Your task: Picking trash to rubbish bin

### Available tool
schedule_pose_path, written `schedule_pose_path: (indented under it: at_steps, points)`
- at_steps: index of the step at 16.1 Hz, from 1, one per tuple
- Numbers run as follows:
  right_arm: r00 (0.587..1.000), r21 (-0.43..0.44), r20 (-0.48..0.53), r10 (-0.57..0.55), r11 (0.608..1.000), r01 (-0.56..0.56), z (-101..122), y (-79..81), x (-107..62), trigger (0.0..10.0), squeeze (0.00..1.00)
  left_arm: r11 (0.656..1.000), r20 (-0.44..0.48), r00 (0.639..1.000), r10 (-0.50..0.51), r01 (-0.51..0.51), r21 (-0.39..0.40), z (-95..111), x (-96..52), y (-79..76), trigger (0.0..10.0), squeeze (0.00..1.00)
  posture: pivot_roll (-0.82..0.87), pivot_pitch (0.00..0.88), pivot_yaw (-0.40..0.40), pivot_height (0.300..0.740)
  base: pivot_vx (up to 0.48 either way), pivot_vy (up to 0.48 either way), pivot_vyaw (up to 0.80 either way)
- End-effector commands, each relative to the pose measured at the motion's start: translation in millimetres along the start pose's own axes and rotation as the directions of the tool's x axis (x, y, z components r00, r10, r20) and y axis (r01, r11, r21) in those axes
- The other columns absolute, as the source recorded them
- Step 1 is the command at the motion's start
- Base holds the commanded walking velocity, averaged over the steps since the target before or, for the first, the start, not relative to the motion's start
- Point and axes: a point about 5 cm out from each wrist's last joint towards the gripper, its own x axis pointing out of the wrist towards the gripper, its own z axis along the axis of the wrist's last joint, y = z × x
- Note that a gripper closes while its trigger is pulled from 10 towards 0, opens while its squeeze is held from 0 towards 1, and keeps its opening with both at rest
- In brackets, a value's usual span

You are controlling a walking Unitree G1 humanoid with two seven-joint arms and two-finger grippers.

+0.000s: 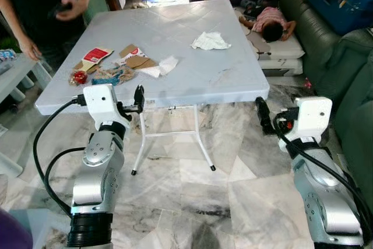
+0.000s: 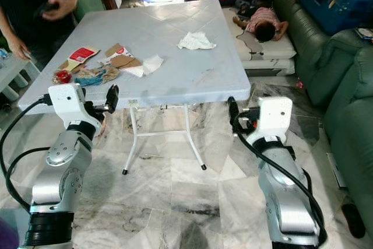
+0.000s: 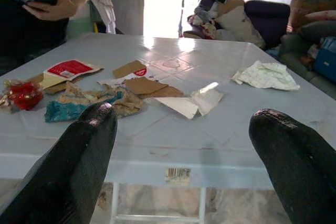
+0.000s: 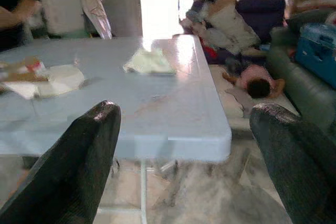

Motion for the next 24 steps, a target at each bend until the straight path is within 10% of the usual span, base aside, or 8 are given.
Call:
schedule_pose_path:
  at_steps: [1,24]
  points:
    - [1.0,-0.013,0.014,0.0,1.0,0.0,3.9,-3.2,-1.9,10.0,0.0,1.0,0.013,1.0,-0.003,0.003,0.004,3.2,1.6,-3.9,10.0,0.0,-0.06,0.002,0.039,0.74,0.398,0.0,0.0]
    - [1.0,-0.024,0.014,0.014,1.0,-0.014,7.4,-4.9,-0.5,10.0,0.0,0.999,-0.043,0.998,-0.038,0.038,0.007,-13.8,-3.8,-14.7,10.0,0.0,-0.06,0.014,0.014,0.74,0.305,0.0,0.27]
